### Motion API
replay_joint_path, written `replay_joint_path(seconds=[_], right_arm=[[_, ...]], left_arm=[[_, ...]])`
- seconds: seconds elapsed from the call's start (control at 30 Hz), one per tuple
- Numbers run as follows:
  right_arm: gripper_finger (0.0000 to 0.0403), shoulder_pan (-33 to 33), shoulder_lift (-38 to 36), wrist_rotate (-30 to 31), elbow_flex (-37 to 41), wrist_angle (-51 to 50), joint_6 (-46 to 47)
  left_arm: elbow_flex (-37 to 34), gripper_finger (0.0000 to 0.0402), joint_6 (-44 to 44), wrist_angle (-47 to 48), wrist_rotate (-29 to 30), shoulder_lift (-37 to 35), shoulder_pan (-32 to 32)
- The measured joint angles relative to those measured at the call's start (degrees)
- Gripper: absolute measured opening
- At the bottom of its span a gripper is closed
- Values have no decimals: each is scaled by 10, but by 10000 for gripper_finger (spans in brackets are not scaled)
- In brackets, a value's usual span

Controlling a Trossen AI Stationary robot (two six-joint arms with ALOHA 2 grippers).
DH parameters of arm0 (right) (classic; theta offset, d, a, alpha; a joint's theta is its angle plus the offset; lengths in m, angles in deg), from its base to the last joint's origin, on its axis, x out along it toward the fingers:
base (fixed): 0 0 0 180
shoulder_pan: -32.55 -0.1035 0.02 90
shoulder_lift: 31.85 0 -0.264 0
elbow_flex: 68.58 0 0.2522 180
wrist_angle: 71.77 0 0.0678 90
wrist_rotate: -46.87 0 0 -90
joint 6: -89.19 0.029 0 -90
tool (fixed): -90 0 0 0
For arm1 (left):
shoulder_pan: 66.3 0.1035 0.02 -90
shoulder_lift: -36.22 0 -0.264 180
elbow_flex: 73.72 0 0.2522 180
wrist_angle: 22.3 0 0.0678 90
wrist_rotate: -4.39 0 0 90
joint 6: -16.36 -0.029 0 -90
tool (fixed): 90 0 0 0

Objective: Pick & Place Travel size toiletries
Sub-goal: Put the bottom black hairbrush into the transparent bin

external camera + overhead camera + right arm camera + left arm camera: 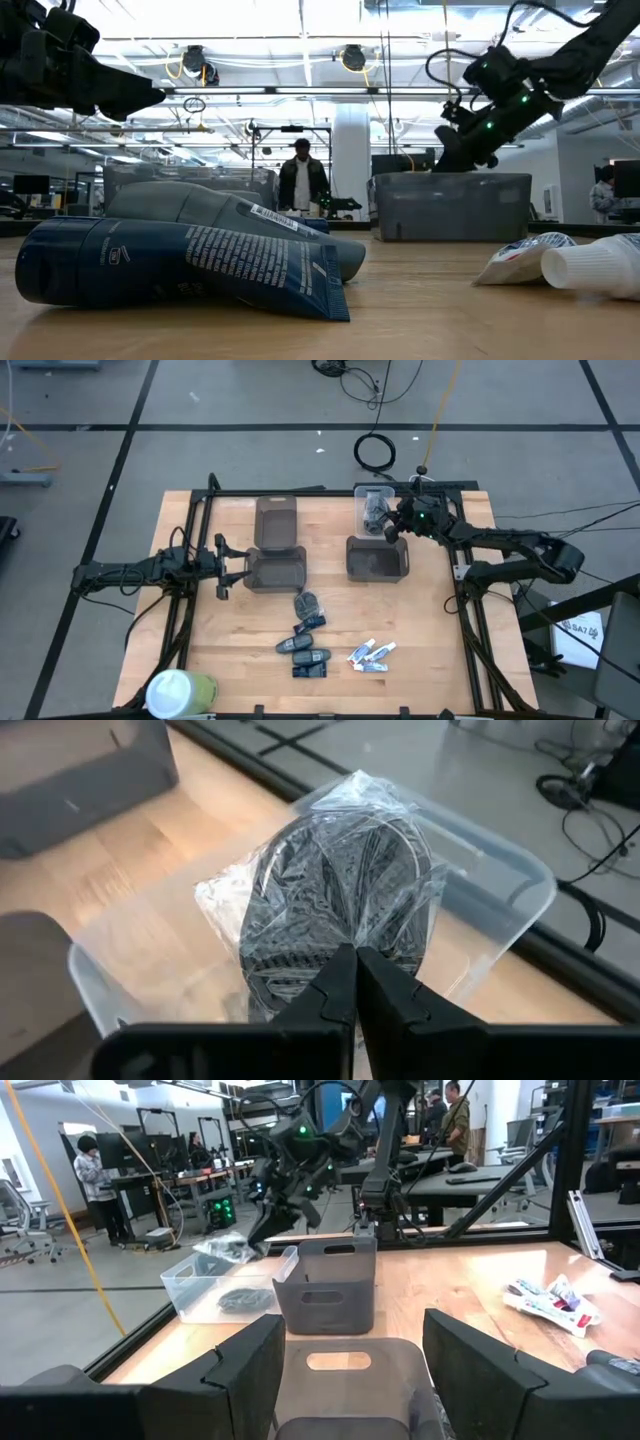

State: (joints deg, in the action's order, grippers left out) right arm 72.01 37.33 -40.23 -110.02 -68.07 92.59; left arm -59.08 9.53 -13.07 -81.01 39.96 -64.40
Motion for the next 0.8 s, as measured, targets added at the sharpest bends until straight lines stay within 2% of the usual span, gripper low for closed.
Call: replay_joint_path(seconds=[0.4,0.8], right_arm=[[0,7,56,0,0,50,0],[0,7,59,0,0,50,2]], left_arm=[[0,234,0,0,0,0,0],[0,235,0,0,0,0,0]])
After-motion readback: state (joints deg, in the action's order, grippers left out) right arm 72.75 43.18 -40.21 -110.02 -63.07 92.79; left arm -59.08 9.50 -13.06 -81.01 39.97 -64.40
